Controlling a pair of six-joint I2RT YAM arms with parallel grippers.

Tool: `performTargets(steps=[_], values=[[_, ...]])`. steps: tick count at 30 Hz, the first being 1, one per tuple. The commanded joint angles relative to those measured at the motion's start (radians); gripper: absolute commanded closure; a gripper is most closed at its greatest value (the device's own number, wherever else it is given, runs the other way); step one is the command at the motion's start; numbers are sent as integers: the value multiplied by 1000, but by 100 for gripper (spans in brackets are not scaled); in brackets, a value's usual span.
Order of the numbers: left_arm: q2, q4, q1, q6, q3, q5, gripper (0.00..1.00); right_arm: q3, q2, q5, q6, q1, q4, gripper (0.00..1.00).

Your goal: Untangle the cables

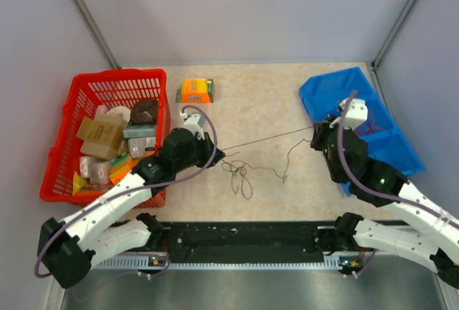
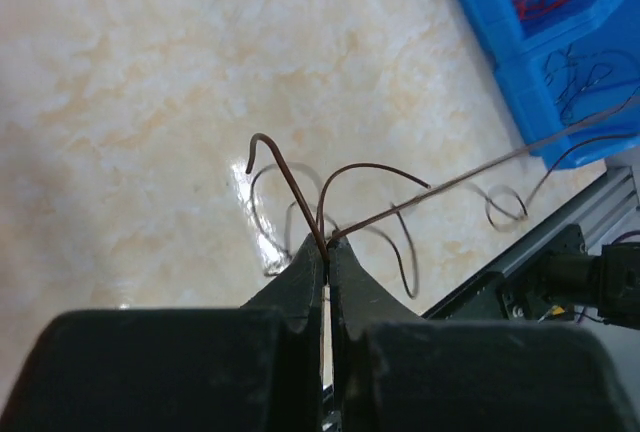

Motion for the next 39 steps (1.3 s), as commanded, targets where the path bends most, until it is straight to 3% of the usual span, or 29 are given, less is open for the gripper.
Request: performTargets(steps=[1,4,7,10,14,17,20,22,28,39], values=[[-118,-178,13,117,69,-257,100,46,23,382,-161,-111,-127,100],[-191,-221,13,194,115,-343,100,62,19,217,-109,-321,-190,100],[-219,-226,13,244,135,-316,100,77,-7,-29,-80,-497,-181,100],[-198,-212,13,238,147,-190,100,57,3,-364,-103,-507,-69,100],[-138,-128,13,211,135,8,100,-13,112,-969,-103,-507,73,100],[-110,-108,13,209,139,80,100,-130,184,-1295,-66,-475,246,75],[-107,-71,12,252,129,173,100,-256,206,-1343,-100,-369,415,52],[-100,-74,15,284,135,210,100,-288,227,-1349,-132,-309,489,46],[-46,-135,13,355,173,305,100,-297,301,-1438,-120,-254,658,44],[-12,-117,13,395,190,410,100,-208,401,-1440,-160,-192,678,48]])
